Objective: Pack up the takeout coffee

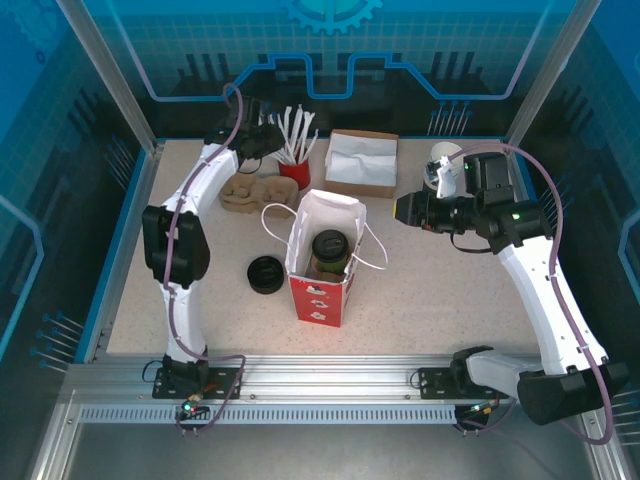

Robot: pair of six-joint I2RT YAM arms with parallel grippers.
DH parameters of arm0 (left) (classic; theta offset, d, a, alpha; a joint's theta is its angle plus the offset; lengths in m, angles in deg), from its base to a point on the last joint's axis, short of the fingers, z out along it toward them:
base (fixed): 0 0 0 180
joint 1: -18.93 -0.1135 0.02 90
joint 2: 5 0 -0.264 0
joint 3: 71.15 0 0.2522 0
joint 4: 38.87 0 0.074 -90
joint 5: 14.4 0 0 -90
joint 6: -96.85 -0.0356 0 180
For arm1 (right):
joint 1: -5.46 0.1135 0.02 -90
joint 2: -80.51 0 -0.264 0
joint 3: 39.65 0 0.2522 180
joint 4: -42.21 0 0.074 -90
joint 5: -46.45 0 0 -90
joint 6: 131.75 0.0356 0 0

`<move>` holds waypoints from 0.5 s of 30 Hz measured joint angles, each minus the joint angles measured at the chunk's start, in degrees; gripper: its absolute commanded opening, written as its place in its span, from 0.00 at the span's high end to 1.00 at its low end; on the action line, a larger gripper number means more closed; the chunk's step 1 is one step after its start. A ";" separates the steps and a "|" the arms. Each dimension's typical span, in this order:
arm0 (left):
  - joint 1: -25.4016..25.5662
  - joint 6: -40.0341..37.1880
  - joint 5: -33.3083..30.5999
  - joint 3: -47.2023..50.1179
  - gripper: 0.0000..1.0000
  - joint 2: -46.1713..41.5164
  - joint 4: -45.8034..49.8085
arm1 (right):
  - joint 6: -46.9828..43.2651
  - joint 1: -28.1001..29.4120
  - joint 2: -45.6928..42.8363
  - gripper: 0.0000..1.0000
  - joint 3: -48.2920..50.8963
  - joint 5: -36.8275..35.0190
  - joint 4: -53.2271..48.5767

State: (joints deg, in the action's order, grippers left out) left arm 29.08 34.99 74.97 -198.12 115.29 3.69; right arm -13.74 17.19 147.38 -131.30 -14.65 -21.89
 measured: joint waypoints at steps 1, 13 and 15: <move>0.04 0.00 0.00 -0.07 0.67 0.22 0.04 | -0.02 0.00 0.00 0.54 0.02 0.00 0.07; 0.79 -0.07 -0.04 -0.24 0.91 1.36 0.72 | -0.96 0.00 -0.04 0.54 0.02 0.00 0.07; 0.85 -0.07 -0.09 -0.24 0.92 1.36 0.72 | -1.07 0.00 -0.15 0.54 0.02 0.00 0.07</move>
State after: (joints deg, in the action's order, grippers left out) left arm 29.94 34.92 74.89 -198.36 116.65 4.41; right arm -14.81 17.19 147.23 -131.28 -14.65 -21.83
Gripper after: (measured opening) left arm 0.089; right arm 0.458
